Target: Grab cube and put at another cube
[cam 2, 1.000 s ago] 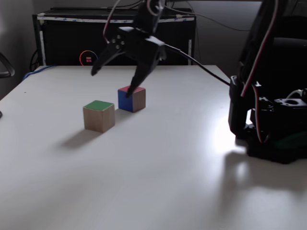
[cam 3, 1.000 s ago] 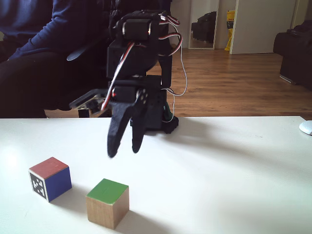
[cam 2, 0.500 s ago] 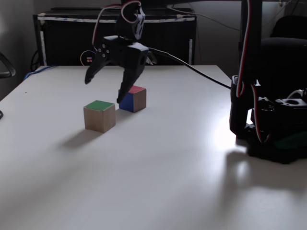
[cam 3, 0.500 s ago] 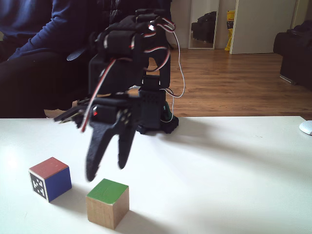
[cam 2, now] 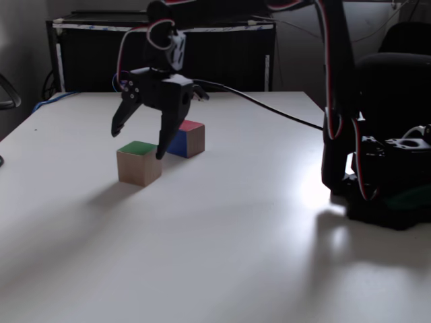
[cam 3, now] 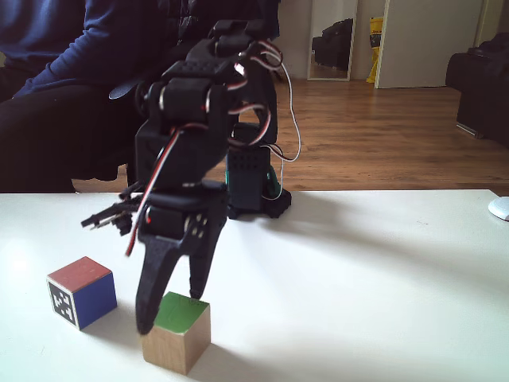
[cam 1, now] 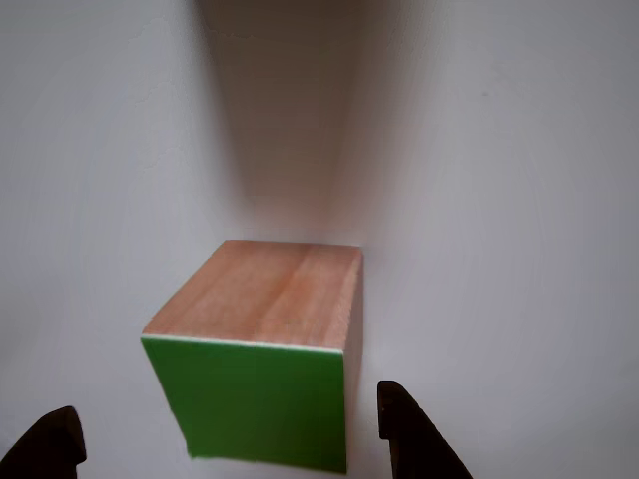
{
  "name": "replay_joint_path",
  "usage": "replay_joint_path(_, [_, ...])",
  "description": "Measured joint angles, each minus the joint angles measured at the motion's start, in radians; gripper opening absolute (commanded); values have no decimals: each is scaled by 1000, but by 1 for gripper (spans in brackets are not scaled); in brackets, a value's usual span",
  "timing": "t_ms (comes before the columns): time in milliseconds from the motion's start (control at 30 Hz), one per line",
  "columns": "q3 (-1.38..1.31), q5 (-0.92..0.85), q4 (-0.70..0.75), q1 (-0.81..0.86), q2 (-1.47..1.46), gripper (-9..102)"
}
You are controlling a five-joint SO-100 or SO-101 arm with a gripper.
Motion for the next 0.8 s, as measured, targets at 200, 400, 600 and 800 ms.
replay_joint_path(200, [-75,9,25,-6,-86,42])
replay_joint_path(400, [-129,20,55,-17,-150,38])
replay_joint_path(600, [-135,20,63,-14,-158,34])
replay_joint_path(800, [-143,26,69,-17,-160,26])
